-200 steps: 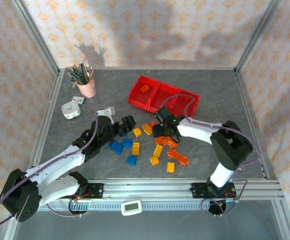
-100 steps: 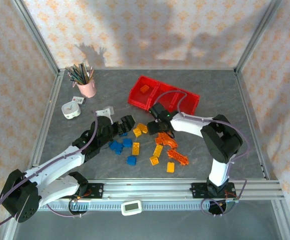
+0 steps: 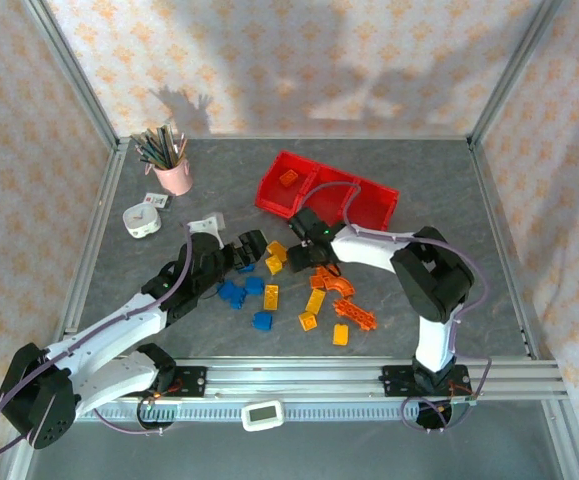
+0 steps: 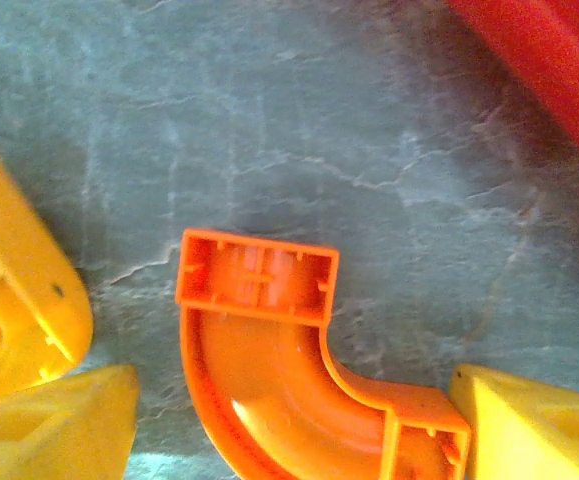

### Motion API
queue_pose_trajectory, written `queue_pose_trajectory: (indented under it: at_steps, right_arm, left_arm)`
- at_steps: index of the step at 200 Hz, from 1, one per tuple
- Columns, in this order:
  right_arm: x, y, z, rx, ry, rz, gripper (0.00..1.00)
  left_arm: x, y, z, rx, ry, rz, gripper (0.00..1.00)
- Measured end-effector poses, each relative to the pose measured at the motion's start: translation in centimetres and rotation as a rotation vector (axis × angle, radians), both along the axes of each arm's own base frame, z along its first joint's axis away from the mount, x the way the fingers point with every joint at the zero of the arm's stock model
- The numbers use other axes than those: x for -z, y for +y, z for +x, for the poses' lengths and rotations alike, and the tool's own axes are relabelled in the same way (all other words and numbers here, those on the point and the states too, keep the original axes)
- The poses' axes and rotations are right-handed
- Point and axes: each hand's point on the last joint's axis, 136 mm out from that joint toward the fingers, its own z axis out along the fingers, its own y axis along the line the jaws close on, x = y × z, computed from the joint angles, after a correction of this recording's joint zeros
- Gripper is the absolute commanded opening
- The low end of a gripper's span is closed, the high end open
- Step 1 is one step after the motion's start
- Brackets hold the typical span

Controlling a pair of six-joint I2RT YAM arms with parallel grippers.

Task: Sort the legos into containers by color
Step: Pick up the lego from the center of the table.

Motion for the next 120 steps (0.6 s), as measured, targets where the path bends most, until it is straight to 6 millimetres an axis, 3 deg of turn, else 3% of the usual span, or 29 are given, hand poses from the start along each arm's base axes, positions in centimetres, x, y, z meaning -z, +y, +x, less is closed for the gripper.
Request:
queue_pose_trajectory:
  at_steps: [60, 120]
  right_arm:
    - [0.4, 0.6, -1.5, -0.031, 0.004, -0.034, 0.7]
    - [0.4, 0.6, -0.8, -0.023, -0.02, -0.073, 0.76]
  left_arm:
    - [0.3, 0.2, -0.1, -0.006, 0.01, 0.009, 0.99]
    - [0.3, 0.2, -0.1, -0.005, 0.01, 0.01, 0.99]
